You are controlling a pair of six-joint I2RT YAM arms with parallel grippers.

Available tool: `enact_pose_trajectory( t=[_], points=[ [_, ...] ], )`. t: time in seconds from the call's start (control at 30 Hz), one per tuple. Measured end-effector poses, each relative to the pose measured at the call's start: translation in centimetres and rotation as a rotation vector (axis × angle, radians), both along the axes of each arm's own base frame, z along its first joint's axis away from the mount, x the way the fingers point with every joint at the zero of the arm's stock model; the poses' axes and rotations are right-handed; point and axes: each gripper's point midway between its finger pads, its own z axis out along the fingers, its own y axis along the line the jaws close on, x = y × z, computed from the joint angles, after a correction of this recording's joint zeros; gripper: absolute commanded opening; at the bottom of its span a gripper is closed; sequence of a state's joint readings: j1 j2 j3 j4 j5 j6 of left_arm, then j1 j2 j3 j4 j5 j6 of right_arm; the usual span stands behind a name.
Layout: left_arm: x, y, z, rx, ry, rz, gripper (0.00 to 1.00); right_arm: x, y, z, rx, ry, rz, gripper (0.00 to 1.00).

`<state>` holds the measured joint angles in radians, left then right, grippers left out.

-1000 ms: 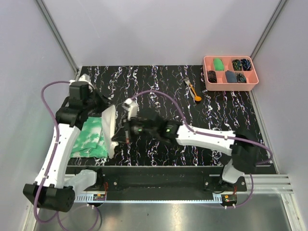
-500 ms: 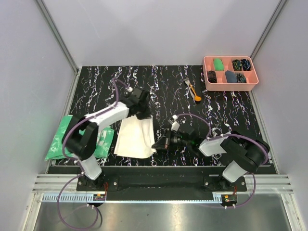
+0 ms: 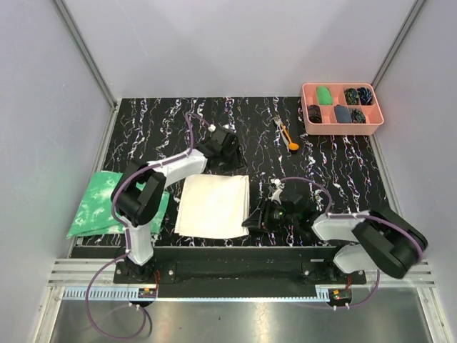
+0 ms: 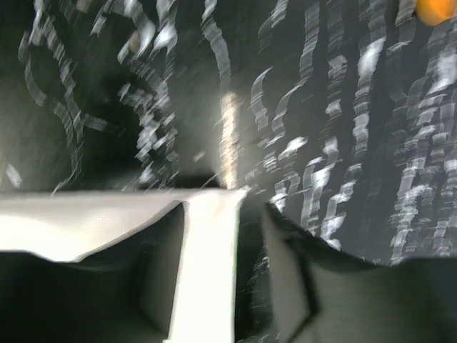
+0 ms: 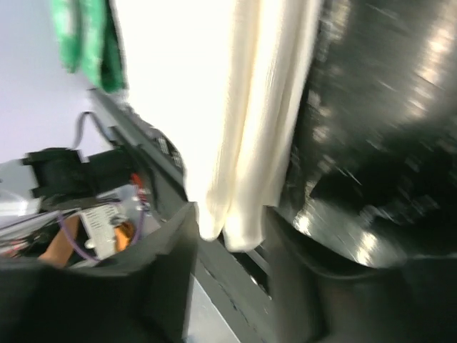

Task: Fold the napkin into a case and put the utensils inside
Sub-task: Turn over the square folded napkin at the center of the board, then move the lower triangle-folded napkin to the center of the board.

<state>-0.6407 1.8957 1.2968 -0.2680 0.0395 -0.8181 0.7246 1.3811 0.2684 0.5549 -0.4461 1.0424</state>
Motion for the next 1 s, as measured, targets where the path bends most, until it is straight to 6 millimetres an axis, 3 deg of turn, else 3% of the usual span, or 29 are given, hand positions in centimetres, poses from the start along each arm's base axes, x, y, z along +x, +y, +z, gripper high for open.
enact_pose_trajectory(
  t=[0.03, 0.13, 0.2, 0.33, 0.43, 0.5, 0.63, 0.73, 1.0],
  points=[
    [0.5, -0.4, 0.7, -0.018, -0.020, -0.009, 0.73, -0.1, -0.4, -0.2, -0.028, 0.007, -0.003, 0.64],
    [1.4, -1.0, 3.1, -0.055, -0.066, -0.047, 0.72, 0.3, -2.2, -0.1, -0.147, 0.008, -0.035, 0.71],
    [1.1, -1.0, 5.0, -0.074, -0.096, -0.080, 0.68, 1.7, -3.3, 0.6, -0.204, -0.011, -0.075, 0.72],
    [-1.2, -0.1, 9.6, -0.099, -0.177, -0.155, 0.52, 5.3, -5.4, 1.4, -0.290, -0.036, -0.153, 0.66],
    [-4.5, 0.9, 10.9, -0.120, -0.202, -0.197, 0.55, 8.0, -5.6, 1.4, -0.349, -0.033, -0.159, 0.66],
    [-7.4, 1.3, 9.7, -0.112, -0.177, -0.233, 0.58, 10.0, -5.3, 1.4, -0.374, -0.038, -0.149, 0.65],
    [-14.1, 0.8, 4.6, -0.043, -0.061, -0.336, 0.59, 14.7, -3.9, 1.4, -0.382, -0.053, -0.116, 0.61],
    [-17.8, 0.3, 2.3, -0.004, 0.006, -0.402, 0.60, 16.8, -2.8, 0.9, -0.372, -0.053, -0.082, 0.63],
    [-19.2, -0.6, 0.3, 0.047, 0.033, -0.411, 0.59, 17.1, -1.6, -1.9, -0.363, 0.008, -0.005, 0.61]
  ],
)
